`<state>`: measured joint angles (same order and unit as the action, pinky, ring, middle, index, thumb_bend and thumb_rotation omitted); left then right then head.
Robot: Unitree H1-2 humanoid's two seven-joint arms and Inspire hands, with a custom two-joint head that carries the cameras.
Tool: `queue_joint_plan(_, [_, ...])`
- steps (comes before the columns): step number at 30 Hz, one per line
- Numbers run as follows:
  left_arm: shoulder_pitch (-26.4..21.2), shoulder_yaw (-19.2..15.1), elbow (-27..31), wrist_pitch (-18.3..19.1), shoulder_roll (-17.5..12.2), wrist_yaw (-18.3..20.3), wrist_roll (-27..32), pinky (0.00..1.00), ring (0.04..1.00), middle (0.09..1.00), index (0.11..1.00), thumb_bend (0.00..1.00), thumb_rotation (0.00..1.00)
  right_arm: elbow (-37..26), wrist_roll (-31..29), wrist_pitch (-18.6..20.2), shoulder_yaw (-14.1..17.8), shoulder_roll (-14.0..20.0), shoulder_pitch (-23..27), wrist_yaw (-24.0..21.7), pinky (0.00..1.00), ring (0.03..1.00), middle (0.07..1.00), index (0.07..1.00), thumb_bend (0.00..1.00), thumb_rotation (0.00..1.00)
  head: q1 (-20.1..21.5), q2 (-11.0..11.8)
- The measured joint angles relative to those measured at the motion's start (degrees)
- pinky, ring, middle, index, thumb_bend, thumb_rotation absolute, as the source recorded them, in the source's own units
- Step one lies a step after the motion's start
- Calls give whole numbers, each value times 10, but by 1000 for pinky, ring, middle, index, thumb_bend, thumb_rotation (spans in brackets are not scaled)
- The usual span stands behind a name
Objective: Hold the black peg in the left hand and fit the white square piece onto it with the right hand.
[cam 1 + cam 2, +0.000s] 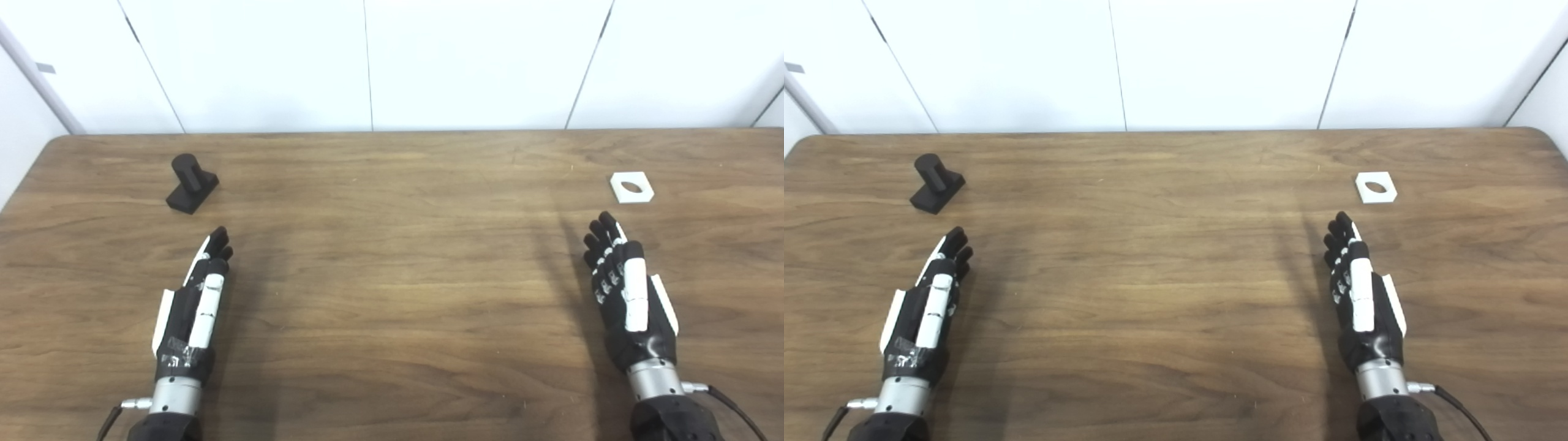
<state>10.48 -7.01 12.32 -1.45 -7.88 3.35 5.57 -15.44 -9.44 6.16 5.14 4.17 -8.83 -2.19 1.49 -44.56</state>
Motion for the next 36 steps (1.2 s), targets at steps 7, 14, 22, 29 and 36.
queue_joint_plan(7, [0, 0, 0, 0, 0, 0, 2, 1000, 965, 972, 966, 532, 815, 1, -1, -1, 0, 0, 0, -1, 1000, 977, 977, 975, 521, 1000, -3, 2])
queue_joint_plan(14, [1, 3, 1, 0, 2, -2, -5, 993, 960, 962, 963, 475, 839, 1, -4, -1, 5, 0, -1, -1, 1000, 986, 980, 969, 530, 1000, -50, 25])
queue_joint_plan(22, [7, 10, 2, -7, 11, -9, -20, 991, 953, 952, 955, 485, 826, 8, -16, -12, 12, 6, -6, -14, 1000, 999, 986, 984, 519, 1000, -103, 71])
queue_joint_plan(29, [11, 18, 2, -16, 16, -20, -35, 985, 959, 952, 950, 479, 808, 21, -15, -36, 16, 9, -8, -26, 1000, 995, 977, 978, 540, 1000, -135, 117])
queue_joint_plan(36, [12, 30, 2, -17, 18, -30, -54, 999, 961, 953, 954, 447, 810, 30, -15, -45, 18, 10, -9, -31, 1000, 1000, 999, 992, 519, 1000, -169, 155])
